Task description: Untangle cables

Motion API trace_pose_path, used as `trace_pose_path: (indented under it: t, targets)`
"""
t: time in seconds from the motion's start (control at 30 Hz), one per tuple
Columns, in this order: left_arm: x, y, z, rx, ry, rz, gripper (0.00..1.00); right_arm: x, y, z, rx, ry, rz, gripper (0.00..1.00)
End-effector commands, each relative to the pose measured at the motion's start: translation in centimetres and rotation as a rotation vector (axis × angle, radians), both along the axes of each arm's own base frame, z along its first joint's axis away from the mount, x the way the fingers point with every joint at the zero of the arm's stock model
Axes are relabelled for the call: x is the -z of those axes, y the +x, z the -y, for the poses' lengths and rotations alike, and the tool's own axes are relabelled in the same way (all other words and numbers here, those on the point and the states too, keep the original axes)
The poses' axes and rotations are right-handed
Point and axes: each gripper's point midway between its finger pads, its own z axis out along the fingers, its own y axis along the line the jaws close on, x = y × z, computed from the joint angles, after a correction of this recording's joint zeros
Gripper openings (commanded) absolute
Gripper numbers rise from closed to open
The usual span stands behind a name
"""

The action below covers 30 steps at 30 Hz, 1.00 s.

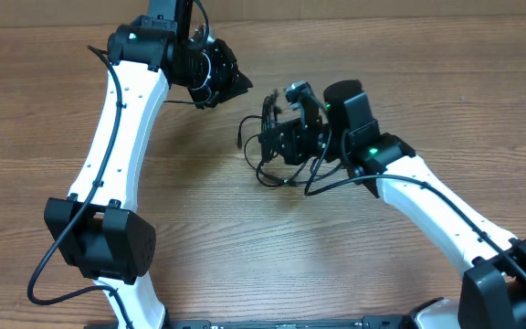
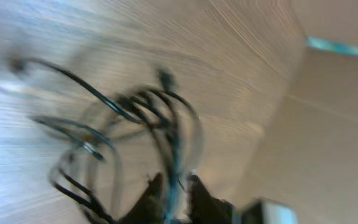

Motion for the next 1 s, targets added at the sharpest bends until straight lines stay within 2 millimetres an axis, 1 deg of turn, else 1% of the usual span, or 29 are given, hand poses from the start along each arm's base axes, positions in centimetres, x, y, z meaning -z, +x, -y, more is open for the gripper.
trace_pose_path:
  t: [0.0,0.03,0.13,0.17,0.3,0.37,0.47,0.5,0.53,0.63,0.73,0.87,0.97]
  targets:
    - [1.0,1.6,-3.1,0.007,0.238,0.124,0.33,-2.0,-0.8,0.1,-0.086,0.111,-0.043,0.04]
    - [1.1,1.6,-3.4,0.140,0.309,0.215,0.34,-2.4,-1.2,0.2,-0.120,0.139,-0.052,0.04]
    - [0.8,1.8,-2.7,0.323,0.334,0.346,0.27,-3.3,-2.2,0.3,-0.199,0.193,-0.047,0.04]
    - [0.7,1.7,-2.5,0.369,0.334,0.378,0.27,-3.7,-2.5,0.4,-0.231,0.212,-0.039,0.04]
    - [0.3,0.5,-0.9,0.627,0.296,0.530,0.33,-5.7,-4.3,1.5,-0.374,0.329,-0.024,0.04]
    - [0.5,0.3,-0.7,0.682,0.293,0.562,0.35,-6.0,-4.2,2.1,-0.381,0.348,-0.027,0.04]
    - [0.9,-0.4,0.0,0.768,0.258,0.610,0.37,-6.3,-3.6,3.2,-0.362,0.363,-0.029,0.04]
    - [1.0,-1.1,0.6,0.824,0.217,0.637,0.38,-6.2,-3.1,4.0,-0.335,0.363,-0.034,0.04]
    - [1.1,-1.6,0.9,0.858,0.191,0.654,0.38,-6.2,-2.9,4.3,-0.326,0.363,-0.036,0.04]
    - [2.1,-2.7,1.7,0.915,0.119,0.674,0.39,-6.2,-2.4,5.1,-0.304,0.369,-0.045,0.04]
    - [3.5,-3.0,2.4,0.917,0.055,0.682,0.40,-6.3,-2.5,5.3,-0.309,0.377,-0.047,0.04]
    - [4.2,-3.2,4.1,0.923,-0.057,0.748,0.42,-6.3,-2.5,5.3,-0.309,0.377,-0.047,0.04]
    - [5.2,-3.4,5.6,0.942,-0.071,0.779,0.43,-6.3,-2.5,5.3,-0.309,0.377,-0.047,0.04]
